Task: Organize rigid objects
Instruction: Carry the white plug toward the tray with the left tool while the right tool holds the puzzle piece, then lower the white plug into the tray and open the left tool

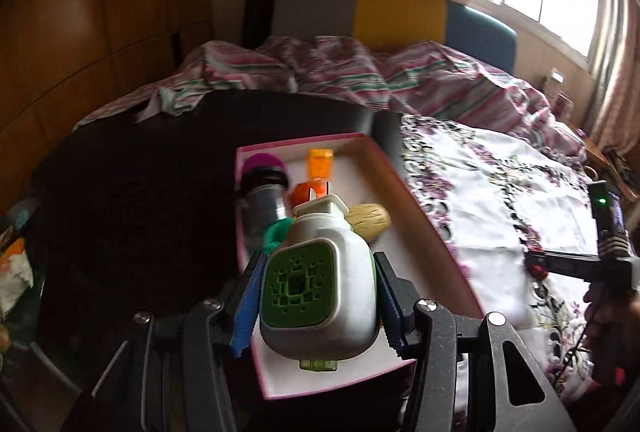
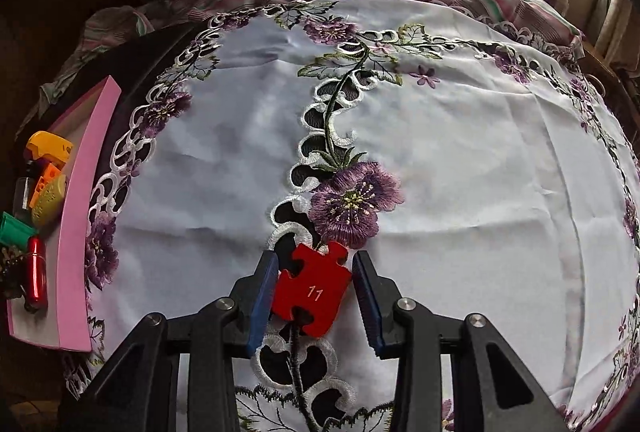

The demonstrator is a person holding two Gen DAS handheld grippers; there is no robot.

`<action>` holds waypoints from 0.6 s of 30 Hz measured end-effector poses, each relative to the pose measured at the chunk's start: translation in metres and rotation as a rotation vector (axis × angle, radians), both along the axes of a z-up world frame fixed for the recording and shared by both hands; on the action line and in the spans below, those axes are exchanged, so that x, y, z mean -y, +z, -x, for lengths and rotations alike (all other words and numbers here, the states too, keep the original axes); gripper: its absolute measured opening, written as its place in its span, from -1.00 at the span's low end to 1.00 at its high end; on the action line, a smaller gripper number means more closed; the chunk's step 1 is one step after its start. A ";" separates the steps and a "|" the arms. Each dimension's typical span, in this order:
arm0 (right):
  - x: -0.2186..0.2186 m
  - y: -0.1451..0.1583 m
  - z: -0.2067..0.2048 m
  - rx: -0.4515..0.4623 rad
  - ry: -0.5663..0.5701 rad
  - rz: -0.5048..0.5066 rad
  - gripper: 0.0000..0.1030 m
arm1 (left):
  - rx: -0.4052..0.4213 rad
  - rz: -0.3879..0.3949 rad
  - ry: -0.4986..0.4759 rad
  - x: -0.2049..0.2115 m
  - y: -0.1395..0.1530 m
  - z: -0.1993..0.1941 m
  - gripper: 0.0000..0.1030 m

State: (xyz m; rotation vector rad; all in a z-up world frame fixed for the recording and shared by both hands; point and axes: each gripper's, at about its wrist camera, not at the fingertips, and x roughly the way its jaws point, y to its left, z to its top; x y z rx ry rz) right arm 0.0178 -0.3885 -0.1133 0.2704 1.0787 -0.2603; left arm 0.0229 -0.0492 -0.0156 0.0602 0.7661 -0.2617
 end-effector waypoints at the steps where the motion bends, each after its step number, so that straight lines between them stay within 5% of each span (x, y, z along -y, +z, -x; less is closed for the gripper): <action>1: 0.000 0.000 0.000 0.000 0.000 -0.003 -0.25 | -0.003 -0.004 0.010 -0.003 -0.001 0.000 0.02; 18: -0.005 -0.004 -0.001 -0.025 0.018 0.027 -0.25 | -0.009 -0.017 0.090 -0.037 -0.004 0.011 0.02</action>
